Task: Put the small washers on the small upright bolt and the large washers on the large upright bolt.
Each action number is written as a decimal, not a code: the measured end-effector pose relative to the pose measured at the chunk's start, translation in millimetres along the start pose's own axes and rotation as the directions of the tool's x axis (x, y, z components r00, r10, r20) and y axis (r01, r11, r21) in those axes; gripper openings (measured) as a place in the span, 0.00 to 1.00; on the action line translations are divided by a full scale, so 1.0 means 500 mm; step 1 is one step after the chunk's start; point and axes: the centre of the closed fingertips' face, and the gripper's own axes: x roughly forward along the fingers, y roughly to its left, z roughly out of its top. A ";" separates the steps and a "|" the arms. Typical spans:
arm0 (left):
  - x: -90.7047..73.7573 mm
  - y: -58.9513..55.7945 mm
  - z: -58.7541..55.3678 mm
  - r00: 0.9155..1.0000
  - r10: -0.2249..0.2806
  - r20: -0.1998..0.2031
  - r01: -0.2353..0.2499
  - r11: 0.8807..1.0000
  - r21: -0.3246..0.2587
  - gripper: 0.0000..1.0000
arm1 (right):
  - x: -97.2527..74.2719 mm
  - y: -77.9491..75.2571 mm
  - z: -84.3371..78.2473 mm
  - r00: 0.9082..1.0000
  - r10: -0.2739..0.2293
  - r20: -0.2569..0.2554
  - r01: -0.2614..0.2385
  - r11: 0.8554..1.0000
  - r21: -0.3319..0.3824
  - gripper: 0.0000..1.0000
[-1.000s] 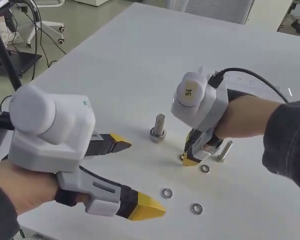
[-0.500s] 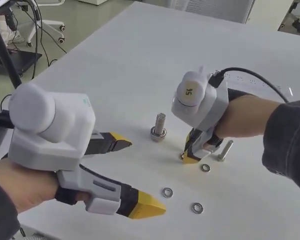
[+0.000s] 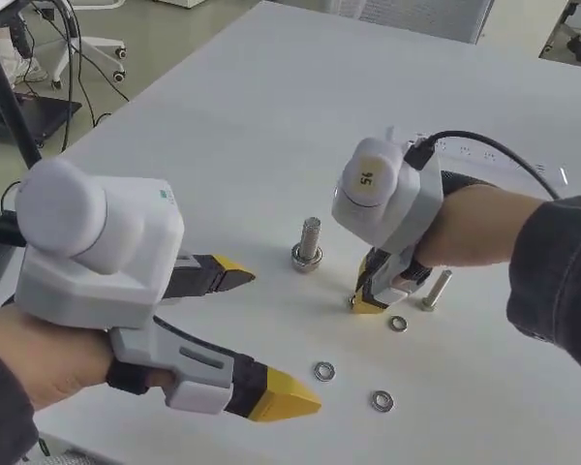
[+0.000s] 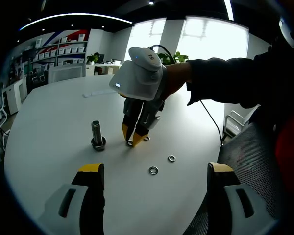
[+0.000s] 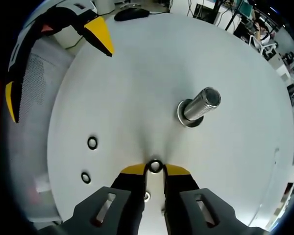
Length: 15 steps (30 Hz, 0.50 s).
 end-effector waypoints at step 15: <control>0.000 0.000 0.000 1.000 0.000 0.001 0.000 1.000 0.000 0.86 | -0.004 -0.006 0.009 1.000 -0.008 0.004 0.008 1.000 -0.011 0.14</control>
